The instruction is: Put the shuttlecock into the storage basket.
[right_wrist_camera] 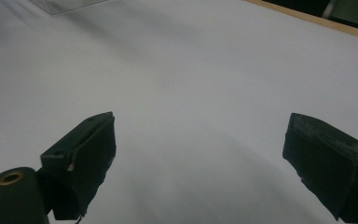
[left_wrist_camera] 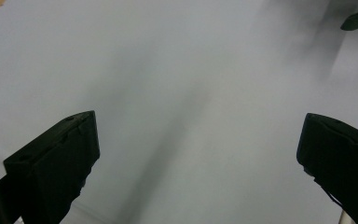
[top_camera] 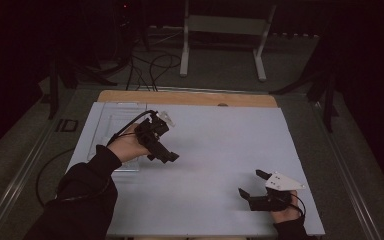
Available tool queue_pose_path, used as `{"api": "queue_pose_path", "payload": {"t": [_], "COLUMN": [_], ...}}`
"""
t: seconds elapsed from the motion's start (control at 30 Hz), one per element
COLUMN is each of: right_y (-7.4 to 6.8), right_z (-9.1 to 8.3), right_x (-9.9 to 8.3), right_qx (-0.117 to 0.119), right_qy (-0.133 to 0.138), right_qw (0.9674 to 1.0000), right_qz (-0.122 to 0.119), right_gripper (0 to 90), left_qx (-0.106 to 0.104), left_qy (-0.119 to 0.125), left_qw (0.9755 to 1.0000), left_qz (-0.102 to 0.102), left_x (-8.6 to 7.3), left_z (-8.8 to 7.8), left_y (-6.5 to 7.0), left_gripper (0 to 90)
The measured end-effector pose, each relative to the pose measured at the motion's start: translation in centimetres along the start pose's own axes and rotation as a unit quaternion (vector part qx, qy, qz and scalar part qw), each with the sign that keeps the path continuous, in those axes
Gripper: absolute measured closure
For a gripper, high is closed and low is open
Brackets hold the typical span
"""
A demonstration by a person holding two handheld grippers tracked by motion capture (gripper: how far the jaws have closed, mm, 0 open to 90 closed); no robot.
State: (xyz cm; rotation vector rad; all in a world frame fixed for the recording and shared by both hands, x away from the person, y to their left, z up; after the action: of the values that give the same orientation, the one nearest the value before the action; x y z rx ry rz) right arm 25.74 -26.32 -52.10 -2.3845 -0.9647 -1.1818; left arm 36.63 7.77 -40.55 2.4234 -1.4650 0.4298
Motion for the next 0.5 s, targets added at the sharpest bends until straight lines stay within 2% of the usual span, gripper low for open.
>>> {"api": "queue_pose_path", "payload": {"t": [0.5], "right_y": [0.0], "right_z": [0.0], "right_x": [0.0], "right_qx": [0.000], "right_qy": [-0.001], "right_qw": [1.0000], "right_qz": [-0.001], "right_gripper": [9.2], "left_qx": [-0.014], "left_qy": [-0.009], "left_qw": [0.9998], "left_qz": [0.014], "left_x": [0.2], "left_z": [2.1], "left_y": [1.0], "left_gripper": [0.1]}}
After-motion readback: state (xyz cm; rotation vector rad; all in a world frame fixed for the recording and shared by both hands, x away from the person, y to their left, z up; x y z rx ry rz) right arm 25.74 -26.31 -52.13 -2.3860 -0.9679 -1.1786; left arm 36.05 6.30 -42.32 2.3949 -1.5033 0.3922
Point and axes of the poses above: each handheld gripper's, and its own axes: z roughly forward along the jaws, x roughly out of its top, y roughly to its right, the point moved 3 cm from there along z, roughly forward along the jaws, and after that the axes turned 8 degrees about -y, right-handed, at the moved point
